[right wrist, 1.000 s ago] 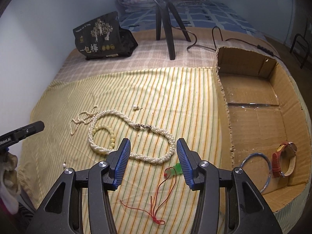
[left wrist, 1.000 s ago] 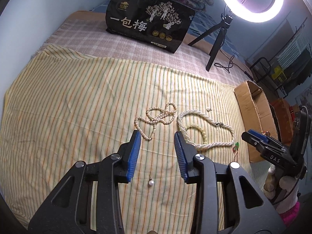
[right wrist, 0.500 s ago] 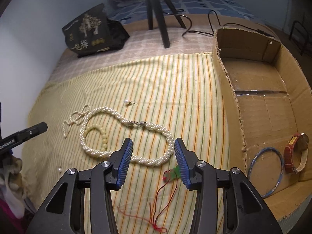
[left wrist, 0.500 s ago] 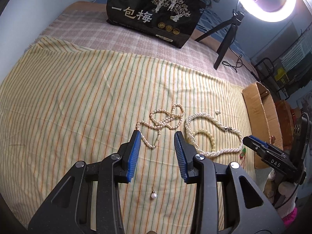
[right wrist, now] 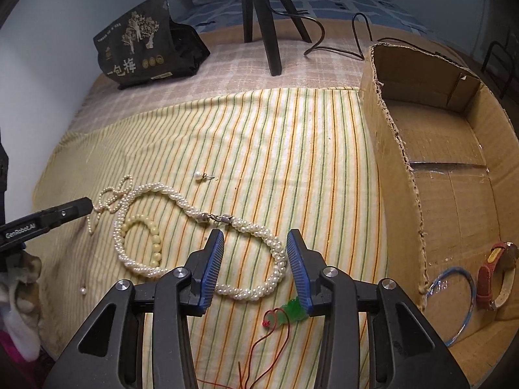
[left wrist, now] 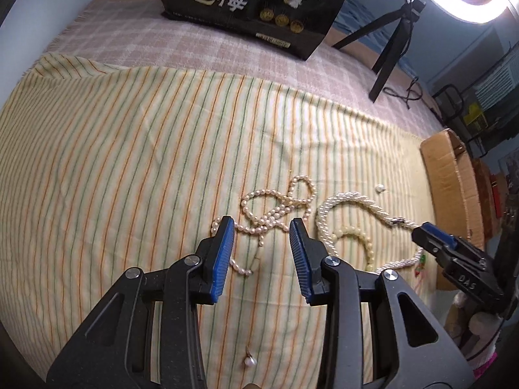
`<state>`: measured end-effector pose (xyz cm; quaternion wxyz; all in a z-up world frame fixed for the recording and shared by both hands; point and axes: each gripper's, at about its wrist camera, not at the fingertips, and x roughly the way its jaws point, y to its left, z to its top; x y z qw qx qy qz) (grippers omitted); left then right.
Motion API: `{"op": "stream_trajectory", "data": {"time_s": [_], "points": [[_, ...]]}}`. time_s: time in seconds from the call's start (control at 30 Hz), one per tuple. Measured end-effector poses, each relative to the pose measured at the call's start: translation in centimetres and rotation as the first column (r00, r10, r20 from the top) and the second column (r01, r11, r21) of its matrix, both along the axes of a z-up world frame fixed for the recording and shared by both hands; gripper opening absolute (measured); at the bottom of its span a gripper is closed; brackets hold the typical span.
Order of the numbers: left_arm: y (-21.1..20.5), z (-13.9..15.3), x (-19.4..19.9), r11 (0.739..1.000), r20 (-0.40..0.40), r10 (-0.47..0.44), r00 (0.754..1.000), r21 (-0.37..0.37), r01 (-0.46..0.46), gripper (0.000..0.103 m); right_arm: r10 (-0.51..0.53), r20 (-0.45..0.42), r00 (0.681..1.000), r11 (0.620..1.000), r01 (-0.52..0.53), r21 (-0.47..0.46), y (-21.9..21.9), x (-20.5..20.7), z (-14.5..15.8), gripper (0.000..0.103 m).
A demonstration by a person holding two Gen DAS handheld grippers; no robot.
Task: Organize jewelry
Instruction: 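Close the right tool on the twisted pearl necklace while the left grips the thin pearl strand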
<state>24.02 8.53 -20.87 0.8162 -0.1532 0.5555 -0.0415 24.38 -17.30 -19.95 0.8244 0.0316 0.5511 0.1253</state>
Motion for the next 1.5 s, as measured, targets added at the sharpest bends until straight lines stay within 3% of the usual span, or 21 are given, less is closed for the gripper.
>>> {"op": "stream_trajectory", "data": {"time_s": [0.13, 0.3, 0.57, 0.83, 1.03, 1.4, 1.5], "points": [[0.5, -0.3, 0.7, 1.000, 0.004, 0.016, 1.000, 0.023, -0.016, 0.036, 0.010, -0.001, 1.000, 1.000, -0.010, 0.001, -0.1, 0.2, -0.1, 0.039], [1.6, -0.7, 1.4, 0.997, -0.006, 0.053, 0.999, -0.051, -0.053, 0.036, 0.019, 0.002, 1.000, 1.000, -0.019, 0.005, 0.0, 0.3, -0.3, 0.039], [-0.2, -1.0, 1.8, 0.997, -0.018, -0.007, 1.000, -0.075, 0.005, 0.036, 0.020, 0.003, 1.000, 1.000, -0.020, 0.005, 0.1, 0.6, -0.4, 0.039], [-3.0, -1.1, 1.7, 0.995, 0.000, -0.090, 0.996, 0.046, 0.090, 0.036, 0.037, -0.013, 0.999, 0.999, -0.037, -0.019, 0.6, 0.8, -1.0, 0.039], [-4.6, -1.1, 1.1, 0.972, 0.014, -0.170, 0.985, 0.169, 0.165, 0.036, 0.051, -0.019, 0.998, 0.998, -0.052, -0.022, 0.6, 0.7, -1.2, 0.039], [-5.2, -1.2, -0.2, 0.943, 0.025, -0.268, 0.963, 0.212, 0.257, 0.036, 0.061, -0.018, 0.998, 0.998, -0.062, -0.030, 0.5, 0.4, -1.1, 0.039], [-4.7, -1.1, 0.1, 0.951, 0.036, -0.241, 0.970, 0.210, 0.228, 0.032, 0.070, -0.016, 0.997, 0.996, -0.071, -0.047, 0.7, 0.3, -1.3, 0.039]]}}
